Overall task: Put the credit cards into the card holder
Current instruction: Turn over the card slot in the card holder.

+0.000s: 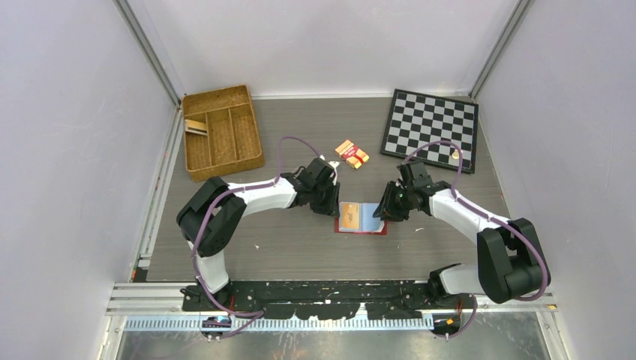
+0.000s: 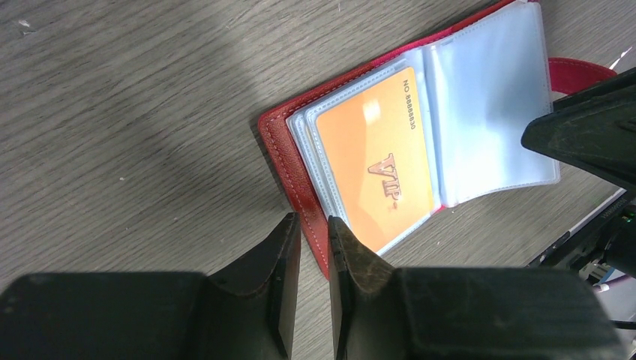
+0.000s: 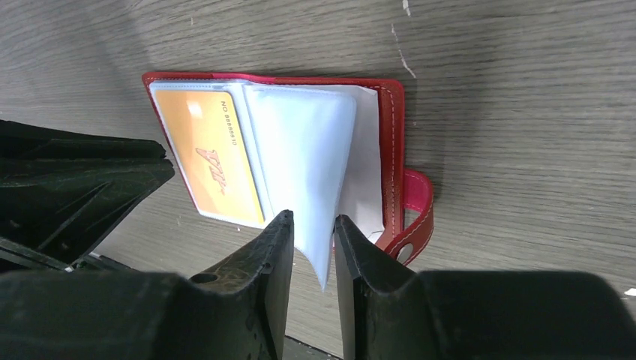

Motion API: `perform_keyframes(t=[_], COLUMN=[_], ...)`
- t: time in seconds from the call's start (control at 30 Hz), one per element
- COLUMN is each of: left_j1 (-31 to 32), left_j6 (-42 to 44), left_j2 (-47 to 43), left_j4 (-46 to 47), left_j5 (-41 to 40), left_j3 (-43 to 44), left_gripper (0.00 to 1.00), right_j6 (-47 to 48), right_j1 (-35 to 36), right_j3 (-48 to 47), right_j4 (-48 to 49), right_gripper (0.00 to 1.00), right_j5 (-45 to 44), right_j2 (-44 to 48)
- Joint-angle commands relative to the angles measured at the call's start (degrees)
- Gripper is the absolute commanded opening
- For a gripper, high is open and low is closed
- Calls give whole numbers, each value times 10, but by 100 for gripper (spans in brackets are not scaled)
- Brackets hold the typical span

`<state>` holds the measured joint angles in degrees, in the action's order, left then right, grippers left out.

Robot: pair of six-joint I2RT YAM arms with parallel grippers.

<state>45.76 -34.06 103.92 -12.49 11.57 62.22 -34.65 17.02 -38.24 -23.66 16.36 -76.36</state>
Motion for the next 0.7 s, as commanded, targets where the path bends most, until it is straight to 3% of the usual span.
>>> perform_keyframes(t=[0.0, 0.23, 0.67], left_j1=[2, 1, 1], left_j6=[5, 0, 2], left_j2=[-1, -1, 15], left_j4=[12, 25, 30], left_j5=[-5, -3, 7], left_j3=[0, -15, -9], left_gripper=[21, 21, 20], right_j6=[-11, -21, -32], right_j1=[-2, 0, 26], right_j3=[-5, 6, 1], right_j4=[24, 52, 99], right_gripper=[31, 31, 32], right_j5=[31, 79, 87], right_j2=[30, 47, -26])
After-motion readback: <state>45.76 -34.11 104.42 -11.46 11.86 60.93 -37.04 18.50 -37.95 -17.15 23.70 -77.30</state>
